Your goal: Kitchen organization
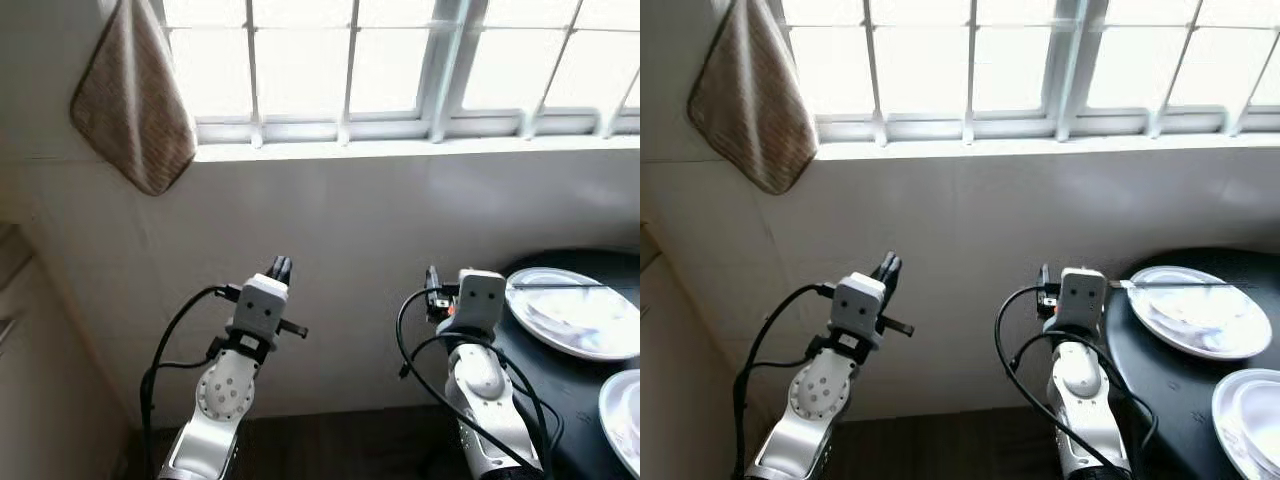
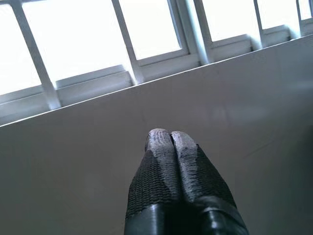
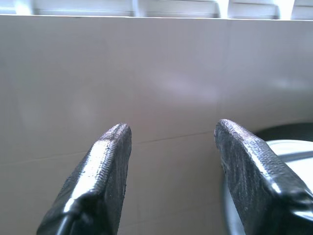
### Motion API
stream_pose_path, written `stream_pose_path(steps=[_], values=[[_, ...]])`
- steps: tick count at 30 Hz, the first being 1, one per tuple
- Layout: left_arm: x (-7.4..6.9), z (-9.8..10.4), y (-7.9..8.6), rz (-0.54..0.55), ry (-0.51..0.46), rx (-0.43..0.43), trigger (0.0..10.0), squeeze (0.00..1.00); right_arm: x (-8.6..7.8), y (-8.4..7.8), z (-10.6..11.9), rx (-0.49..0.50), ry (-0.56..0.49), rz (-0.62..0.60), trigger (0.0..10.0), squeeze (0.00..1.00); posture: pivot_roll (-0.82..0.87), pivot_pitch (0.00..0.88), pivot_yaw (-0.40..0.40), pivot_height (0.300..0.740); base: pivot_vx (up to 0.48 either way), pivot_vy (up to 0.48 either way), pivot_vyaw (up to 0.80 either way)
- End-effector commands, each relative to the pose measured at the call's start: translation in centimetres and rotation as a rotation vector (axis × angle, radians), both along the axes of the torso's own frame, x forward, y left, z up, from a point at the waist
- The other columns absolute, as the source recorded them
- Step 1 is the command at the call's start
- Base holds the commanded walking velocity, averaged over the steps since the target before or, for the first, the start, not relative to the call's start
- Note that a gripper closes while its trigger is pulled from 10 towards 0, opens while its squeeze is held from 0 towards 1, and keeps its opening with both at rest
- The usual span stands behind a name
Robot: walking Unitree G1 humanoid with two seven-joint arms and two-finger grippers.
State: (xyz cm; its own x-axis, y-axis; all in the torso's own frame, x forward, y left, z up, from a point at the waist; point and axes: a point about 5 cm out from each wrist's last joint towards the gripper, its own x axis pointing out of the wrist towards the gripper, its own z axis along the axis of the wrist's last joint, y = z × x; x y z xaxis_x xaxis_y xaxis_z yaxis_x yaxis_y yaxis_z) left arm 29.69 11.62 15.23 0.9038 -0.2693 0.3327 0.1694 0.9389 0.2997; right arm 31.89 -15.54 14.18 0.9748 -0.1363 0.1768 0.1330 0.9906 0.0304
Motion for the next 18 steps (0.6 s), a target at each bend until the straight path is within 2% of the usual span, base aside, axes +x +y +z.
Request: stream_pose_path(steps=[1,18], values=[[0.08,0.06,0.21,0.009,0.002,0.001,10.0,0.0,0.21,0.52,0.01,-0.005,0.012,0.011,10.0,0.0,0.02,0.0,-0.003,0.74,0.0,0.0,-0.79],[0.25,-0.3,0.27,0.018,0.022,0.021,10.0,0.0,0.39,0.25,-0.4,0.007,0.044,-0.014,10.0,0.0,0.02,0.0,-0.003,0.74,0.0,0.0,-0.78]])
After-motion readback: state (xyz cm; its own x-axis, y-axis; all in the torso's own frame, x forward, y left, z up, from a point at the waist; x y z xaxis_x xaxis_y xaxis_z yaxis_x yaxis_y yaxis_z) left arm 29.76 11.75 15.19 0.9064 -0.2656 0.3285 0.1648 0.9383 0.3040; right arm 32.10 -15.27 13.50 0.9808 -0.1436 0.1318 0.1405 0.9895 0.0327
